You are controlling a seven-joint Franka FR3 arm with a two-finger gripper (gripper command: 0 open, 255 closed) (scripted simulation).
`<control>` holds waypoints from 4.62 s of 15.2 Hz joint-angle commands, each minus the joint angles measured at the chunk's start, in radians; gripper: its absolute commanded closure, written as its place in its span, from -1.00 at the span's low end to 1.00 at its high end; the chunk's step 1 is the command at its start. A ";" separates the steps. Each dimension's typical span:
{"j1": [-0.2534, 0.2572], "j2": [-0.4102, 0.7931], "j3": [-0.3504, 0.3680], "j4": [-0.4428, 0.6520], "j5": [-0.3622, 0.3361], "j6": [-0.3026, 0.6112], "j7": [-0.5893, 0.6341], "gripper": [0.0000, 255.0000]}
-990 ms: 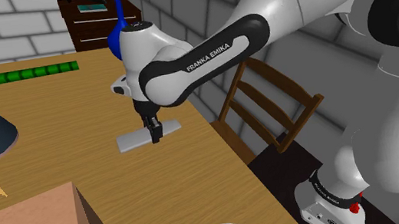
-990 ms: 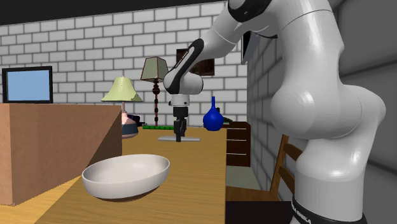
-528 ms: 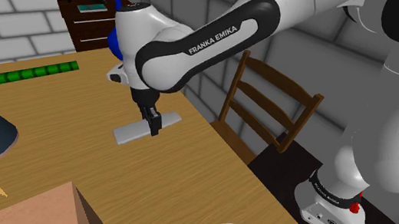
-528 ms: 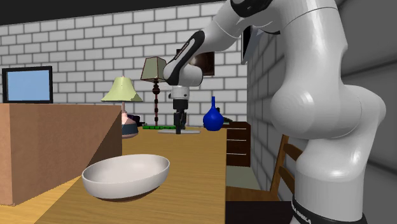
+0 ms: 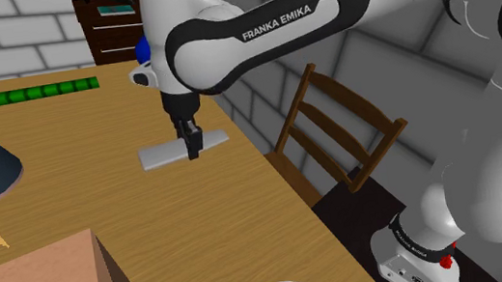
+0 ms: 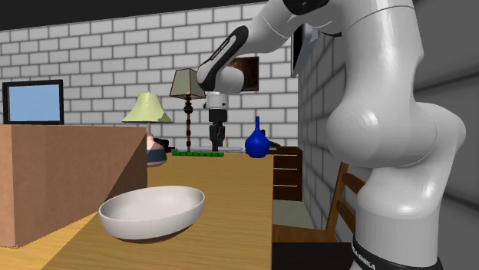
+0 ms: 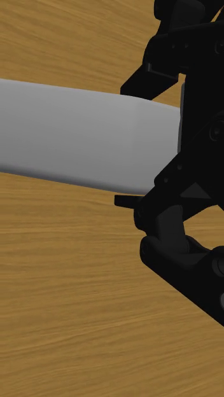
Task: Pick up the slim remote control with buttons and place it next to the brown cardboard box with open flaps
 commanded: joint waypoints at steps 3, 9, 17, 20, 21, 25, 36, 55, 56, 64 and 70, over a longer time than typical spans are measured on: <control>-0.001 -0.015 0.001 0.037 0.005 -0.052 -0.004 1.00; -0.002 -0.034 0.002 0.096 0.011 -0.128 -0.007 1.00; -0.002 -0.046 0.003 0.188 0.015 -0.232 -0.010 1.00; -0.001 -0.047 0.004 0.227 0.016 -0.272 -0.010 1.00; -0.001 -0.047 0.004 0.241 0.016 -0.286 -0.010 1.00; 0.000 -0.043 0.005 0.299 0.015 -0.340 -0.009 1.00; 0.048 -0.132 0.046 0.261 0.037 -0.388 0.079 1.00; 0.240 -0.289 0.261 0.095 0.105 -0.359 0.476 1.00; 0.251 -0.287 0.275 0.099 0.104 -0.359 0.501 1.00; 0.343 -0.220 0.394 0.168 0.072 -0.367 0.718 1.00; 0.435 -0.105 0.481 0.275 -0.006 -0.386 0.904 1.00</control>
